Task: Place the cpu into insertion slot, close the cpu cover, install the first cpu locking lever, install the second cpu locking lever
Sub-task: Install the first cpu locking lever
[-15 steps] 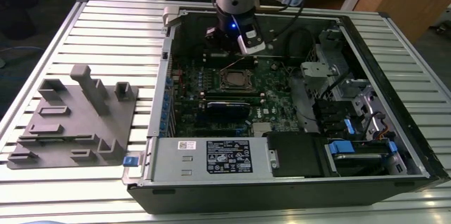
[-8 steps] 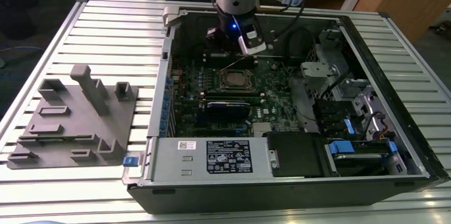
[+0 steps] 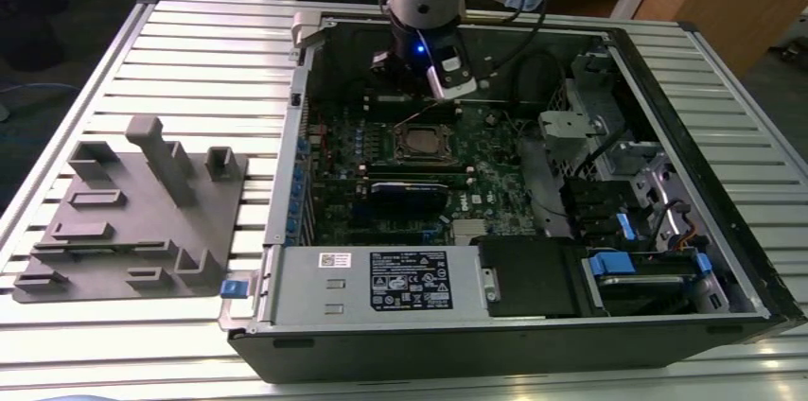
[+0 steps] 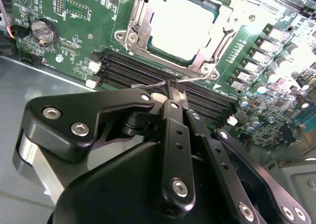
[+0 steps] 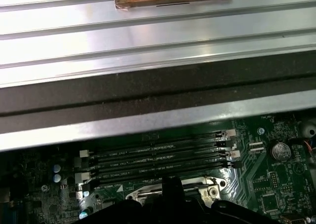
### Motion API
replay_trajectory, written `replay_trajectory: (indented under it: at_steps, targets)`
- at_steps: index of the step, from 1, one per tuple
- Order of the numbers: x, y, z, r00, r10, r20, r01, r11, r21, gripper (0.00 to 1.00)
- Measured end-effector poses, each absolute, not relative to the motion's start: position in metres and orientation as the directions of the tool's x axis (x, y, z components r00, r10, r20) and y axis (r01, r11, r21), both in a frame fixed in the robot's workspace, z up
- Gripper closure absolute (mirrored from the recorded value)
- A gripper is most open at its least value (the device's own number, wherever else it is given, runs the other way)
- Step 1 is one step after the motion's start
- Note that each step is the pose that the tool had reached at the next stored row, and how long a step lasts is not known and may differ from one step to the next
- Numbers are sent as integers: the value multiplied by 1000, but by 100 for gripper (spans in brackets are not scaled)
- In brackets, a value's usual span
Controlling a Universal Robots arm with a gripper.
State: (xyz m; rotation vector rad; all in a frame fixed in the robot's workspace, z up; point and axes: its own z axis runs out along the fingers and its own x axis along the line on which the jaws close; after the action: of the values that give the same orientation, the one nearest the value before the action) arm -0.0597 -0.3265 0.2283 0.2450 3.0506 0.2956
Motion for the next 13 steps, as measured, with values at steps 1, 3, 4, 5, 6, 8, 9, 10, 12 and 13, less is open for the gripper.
replay_trajectory:
  at_steps: [1,3,4,5,6,8,9,10,12,13]
  targets:
    - [-60,-325,228,-985,165,-51,152,969,196,89]
    - [-60,-324,228,-985,167,-51,154,969,196,89]
    - [-60,-324,228,-985,167,-51,154,968,196,89]
    - [-60,-324,227,-984,168,-51,155,968,196,89]
    - [-60,-324,227,-984,169,-51,156,968,196,89]
    - [-60,-324,226,-984,172,-51,159,968,196,89]
    - [-59,-324,226,-984,173,-51,160,967,196,89]
    - [-59,-324,225,-983,174,-51,161,967,196,89]
    - [-59,-324,225,-983,176,-51,163,967,196,89]
    - [-58,-324,224,-983,177,-51,164,967,196,89]
